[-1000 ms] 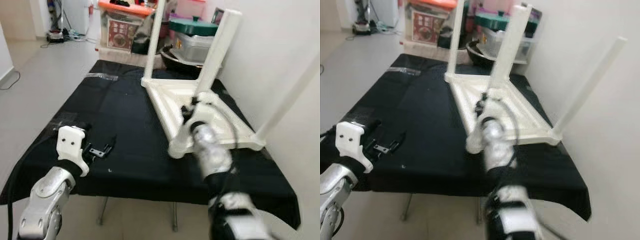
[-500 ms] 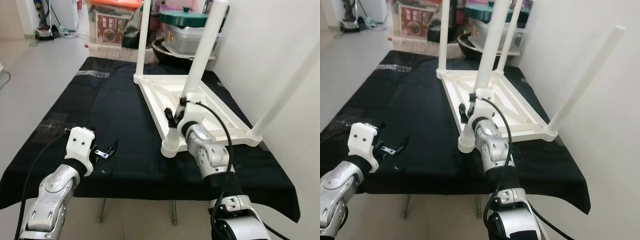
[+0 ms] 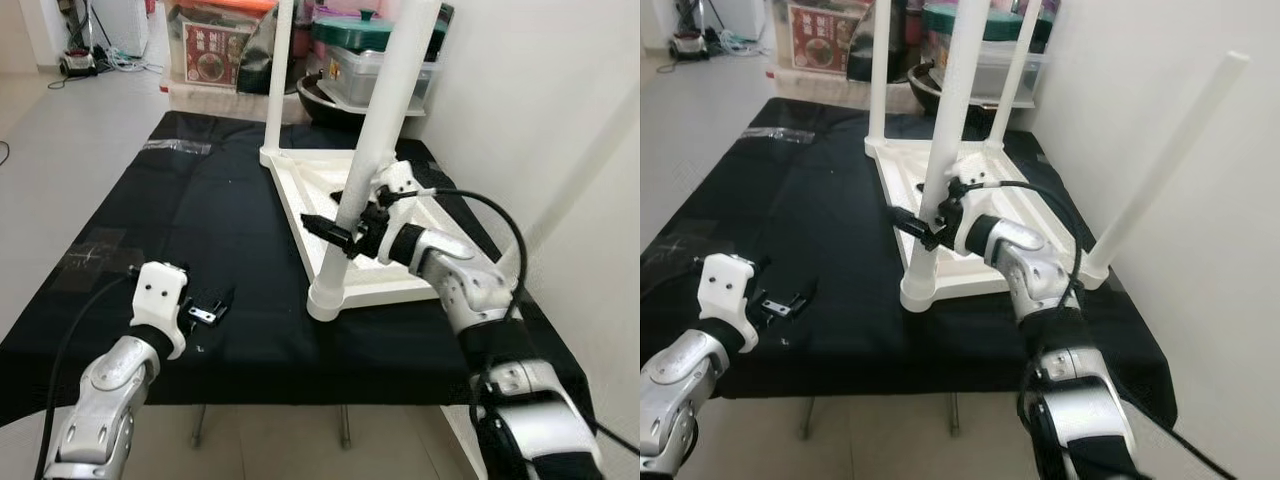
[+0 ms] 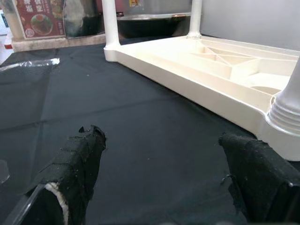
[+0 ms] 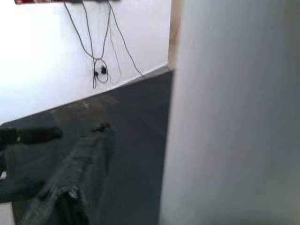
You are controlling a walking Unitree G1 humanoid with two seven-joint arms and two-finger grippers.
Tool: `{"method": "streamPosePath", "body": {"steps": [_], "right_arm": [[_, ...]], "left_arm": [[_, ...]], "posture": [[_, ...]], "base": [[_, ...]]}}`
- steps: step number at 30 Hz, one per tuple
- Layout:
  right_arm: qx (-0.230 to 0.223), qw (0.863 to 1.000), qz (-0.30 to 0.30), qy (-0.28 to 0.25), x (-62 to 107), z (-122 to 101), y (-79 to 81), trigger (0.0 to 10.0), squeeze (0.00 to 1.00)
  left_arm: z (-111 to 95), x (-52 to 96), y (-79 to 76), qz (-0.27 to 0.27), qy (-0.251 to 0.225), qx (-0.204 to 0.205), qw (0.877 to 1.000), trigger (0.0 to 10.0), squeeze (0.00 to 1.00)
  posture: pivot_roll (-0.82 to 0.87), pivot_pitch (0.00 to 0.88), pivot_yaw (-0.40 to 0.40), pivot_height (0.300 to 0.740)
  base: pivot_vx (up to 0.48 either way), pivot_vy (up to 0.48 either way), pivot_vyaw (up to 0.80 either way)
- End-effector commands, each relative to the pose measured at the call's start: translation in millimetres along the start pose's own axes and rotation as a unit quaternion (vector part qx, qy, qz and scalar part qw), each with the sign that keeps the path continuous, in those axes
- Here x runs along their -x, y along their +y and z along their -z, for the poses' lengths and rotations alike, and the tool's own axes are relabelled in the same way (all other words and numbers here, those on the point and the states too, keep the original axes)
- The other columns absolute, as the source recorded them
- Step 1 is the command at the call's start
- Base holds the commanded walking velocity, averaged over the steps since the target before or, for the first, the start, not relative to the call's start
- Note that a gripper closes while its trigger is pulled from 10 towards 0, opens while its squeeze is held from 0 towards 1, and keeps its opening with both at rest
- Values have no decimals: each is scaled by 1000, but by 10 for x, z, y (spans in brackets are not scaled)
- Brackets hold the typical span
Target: Building children table
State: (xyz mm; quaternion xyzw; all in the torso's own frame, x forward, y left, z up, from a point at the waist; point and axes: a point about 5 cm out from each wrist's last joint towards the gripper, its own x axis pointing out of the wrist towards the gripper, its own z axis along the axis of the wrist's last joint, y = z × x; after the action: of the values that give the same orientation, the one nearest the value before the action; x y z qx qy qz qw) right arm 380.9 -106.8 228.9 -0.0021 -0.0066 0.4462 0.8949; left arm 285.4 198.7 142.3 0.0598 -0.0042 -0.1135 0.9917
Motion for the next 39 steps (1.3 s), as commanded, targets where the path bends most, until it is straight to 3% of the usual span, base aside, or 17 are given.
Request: {"method": "streamPosePath", "body": {"steps": [1,4,5,9,10,12,13,15,20,21,25,26,30,31,33,35,39], "right_arm": [[-6,1000,-8,23,-56,109,-5,0,0],[-23,998,50,27,-96,153,-76,0,0],[-57,989,132,27,-114,214,-150,0,0],[-82,977,196,29,-98,285,-193,0,0],[-93,963,252,34,-66,345,-232,0,0],[-157,877,447,75,159,614,-349,0,0],[-157,877,447,75,159,614,-349,0,0],[-204,812,537,102,264,807,-225,0,0],[-214,823,518,88,130,742,-75,0,0],[-217,841,488,85,5,678,6,10000,0],[-182,882,433,24,-170,378,187,10000,35],[-174,884,434,12,-147,328,184,10000,1000],[-149,910,387,-26,-96,131,143,10000,1000],[-154,922,355,-30,-96,89,116,10000,0],[-158,929,333,-33,-94,61,101,10000,0],[-95,969,214,-74,-41,-82,18,10000,0],[-28,993,88,-76,32,-104,48,10000,0]], "left_arm": [[36,-7,-18,-1,2,3,1000,10000,0],[37,-9,-28,0,2,4,1000,10000,0],[38,-7,-31,-1,1,5,1000,10000,0],[42,-5,-30,-2,0,6,1000,10000,0],[44,-4,-30,-2,0,6,1000,10000,0],[47,4,-21,-1,0,4,1000,10000,0],[47,4,-21,-1,0,4,1000,10000,0],[47,-3,-17,1,1,2,1000,10000,0],[58,-9,-21,6,7,-4,1000,10000,0],[61,-11,-23,6,7,-5,1000,10000,0],[69,-13,-33,7,8,-13,1000,10000,0],[70,-14,-35,7,8,-13,1000,10000,0],[74,-16,-43,6,8,-10,1000,10000,0],[75,-19,-45,6,8,-10,1000,10000,0],[76,-21,-46,7,8,-10,1000,10000,0],[80,-31,-48,7,8,-9,1000,10000,0],[83,-41,-46,8,7,-9,1000,10000,0]], "posture": [[154,0,-184,740],[154,0,-184,740],[162,0,-189,740],[160,0,-185,740],[160,0,-185,740],[153,0,-180,740],[153,0,-180,740],[141,0,-168,740],[141,0,-168,740],[134,0,-165,740],[135,0,-167,740],[138,0,-174,740],[136,0,-177,740],[136,0,-177,740],[136,0,-177,740],[137,0,-183,740],[144,0,-195,740]], "base": [[0,0,0],[0,0,0],[0,0,0],[0,0,0],[0,0,0],[0,0,0],[0,0,0],[0,0,0],[0,0,0],[0,0,0],[0,0,0],[0,0,0],[0,0,0],[0,0,0],[0,0,0],[0,0,0],[0,0,0]]}}
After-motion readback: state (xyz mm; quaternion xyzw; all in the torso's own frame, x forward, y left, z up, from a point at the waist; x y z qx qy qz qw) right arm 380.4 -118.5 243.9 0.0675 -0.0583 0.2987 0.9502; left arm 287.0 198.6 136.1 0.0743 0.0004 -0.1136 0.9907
